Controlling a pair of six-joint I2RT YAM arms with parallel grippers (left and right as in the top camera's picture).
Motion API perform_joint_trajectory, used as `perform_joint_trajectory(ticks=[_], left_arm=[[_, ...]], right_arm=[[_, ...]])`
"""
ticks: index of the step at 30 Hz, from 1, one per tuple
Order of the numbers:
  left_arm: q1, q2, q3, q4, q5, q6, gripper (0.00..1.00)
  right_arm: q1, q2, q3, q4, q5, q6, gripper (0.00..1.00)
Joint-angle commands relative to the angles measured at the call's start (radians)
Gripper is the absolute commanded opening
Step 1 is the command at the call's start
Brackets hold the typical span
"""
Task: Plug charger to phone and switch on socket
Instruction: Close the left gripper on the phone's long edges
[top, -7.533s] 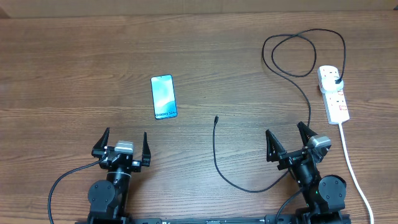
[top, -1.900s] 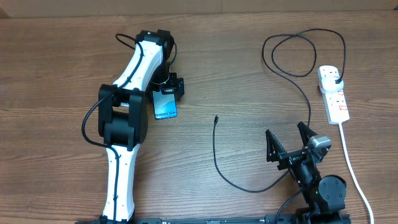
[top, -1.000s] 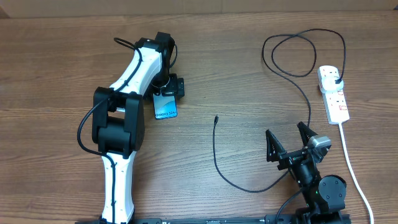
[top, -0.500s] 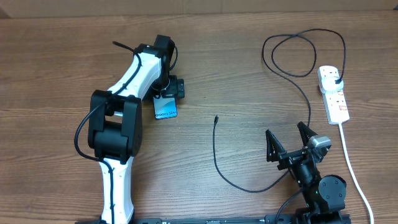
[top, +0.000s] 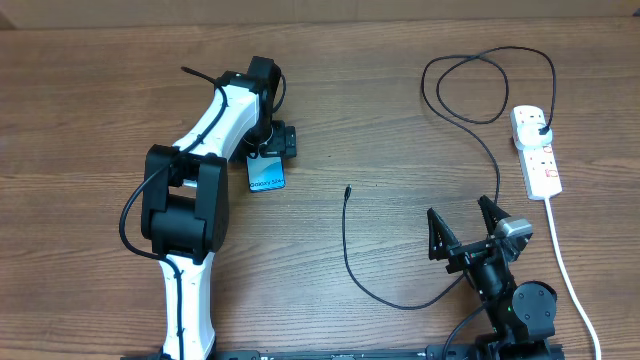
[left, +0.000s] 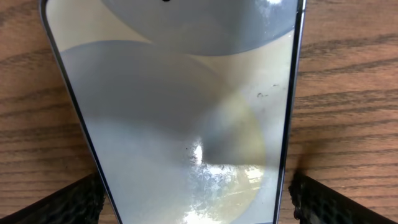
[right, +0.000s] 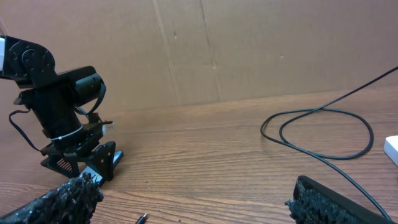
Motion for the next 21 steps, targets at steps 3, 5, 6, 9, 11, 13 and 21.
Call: perform_joint_trajectory(ticks=[3, 5, 6, 9, 11, 13, 21], left_arm=[[0.022, 0.253, -0.155, 0.036, 0.003, -0.008, 1.00], [0.030, 0.253, -0.155, 0.045, 0.011, -0.020, 1.00], [0.033, 0.253, -0.156, 0.049, 0.019, -0.023, 0.99], [0.044, 0.253, -0.155, 0.052, 0.055, -0.021, 0.89], [0.050, 0.253, -0.155, 0.048, 0.055, -0.021, 0.83], [0.055, 0.252, -0.155, 0.045, 0.055, -0.021, 0.79], [0.060, 0.250, -0.124, 0.037, 0.097, 0.032, 0.69]], right_arm=[[0.002, -0.009, -0.011, 0.003, -0.006, -0.004, 1.00], [0.002, -0.009, -0.011, 0.003, -0.006, -0.004, 1.00], [0.002, -0.009, -0.011, 0.003, -0.006, -0.004, 1.00], [0.002, -0.009, -0.011, 0.003, -0.006, -0.004, 1.00], [0.002, -0.009, -0.011, 0.003, -0.006, -0.004, 1.00], [0.002, -0.009, -0.011, 0.003, -0.006, -0.004, 1.00], [0.002, -0.009, -0.011, 0.003, -0.006, -0.004, 1.00]])
